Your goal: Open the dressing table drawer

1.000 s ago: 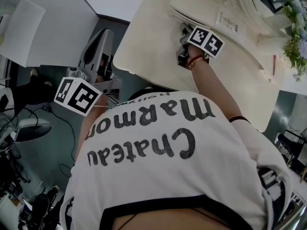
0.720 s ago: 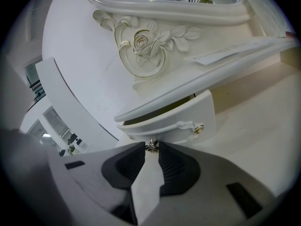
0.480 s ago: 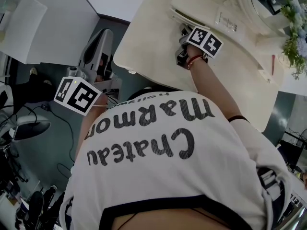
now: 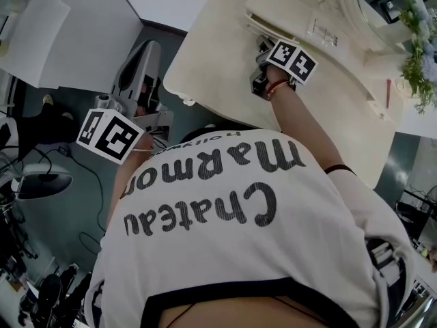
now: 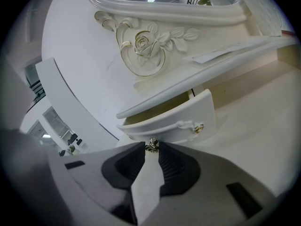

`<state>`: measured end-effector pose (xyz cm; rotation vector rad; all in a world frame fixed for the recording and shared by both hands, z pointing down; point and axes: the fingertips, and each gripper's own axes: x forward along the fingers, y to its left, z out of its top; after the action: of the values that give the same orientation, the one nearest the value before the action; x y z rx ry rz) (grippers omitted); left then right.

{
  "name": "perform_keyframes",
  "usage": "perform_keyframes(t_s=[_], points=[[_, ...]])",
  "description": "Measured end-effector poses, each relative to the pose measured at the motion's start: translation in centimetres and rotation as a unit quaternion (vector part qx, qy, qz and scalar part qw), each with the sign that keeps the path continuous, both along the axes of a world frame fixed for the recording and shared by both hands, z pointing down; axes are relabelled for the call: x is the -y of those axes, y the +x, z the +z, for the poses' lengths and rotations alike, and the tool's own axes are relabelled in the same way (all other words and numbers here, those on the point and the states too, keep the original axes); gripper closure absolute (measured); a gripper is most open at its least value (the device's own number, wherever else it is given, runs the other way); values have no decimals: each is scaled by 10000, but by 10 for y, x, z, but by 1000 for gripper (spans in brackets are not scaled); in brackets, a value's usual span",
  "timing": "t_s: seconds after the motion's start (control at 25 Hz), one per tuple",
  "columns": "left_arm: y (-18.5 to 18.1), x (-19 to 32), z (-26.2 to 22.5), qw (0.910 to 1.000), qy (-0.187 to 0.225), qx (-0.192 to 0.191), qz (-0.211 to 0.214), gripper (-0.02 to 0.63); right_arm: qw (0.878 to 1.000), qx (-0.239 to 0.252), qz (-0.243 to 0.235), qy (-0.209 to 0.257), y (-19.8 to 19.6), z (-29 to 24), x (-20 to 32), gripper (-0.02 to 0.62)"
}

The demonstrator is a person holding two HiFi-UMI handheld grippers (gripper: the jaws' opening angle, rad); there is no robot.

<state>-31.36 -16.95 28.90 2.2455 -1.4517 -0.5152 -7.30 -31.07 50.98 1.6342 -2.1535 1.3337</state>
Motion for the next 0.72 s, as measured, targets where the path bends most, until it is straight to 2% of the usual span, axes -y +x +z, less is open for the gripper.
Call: perform_keyframes(t_s=[0.72], points=[[0,0,-5,10000,82,-7,-29,583,10000,-46,-88,-1,-3,0,-7,492]])
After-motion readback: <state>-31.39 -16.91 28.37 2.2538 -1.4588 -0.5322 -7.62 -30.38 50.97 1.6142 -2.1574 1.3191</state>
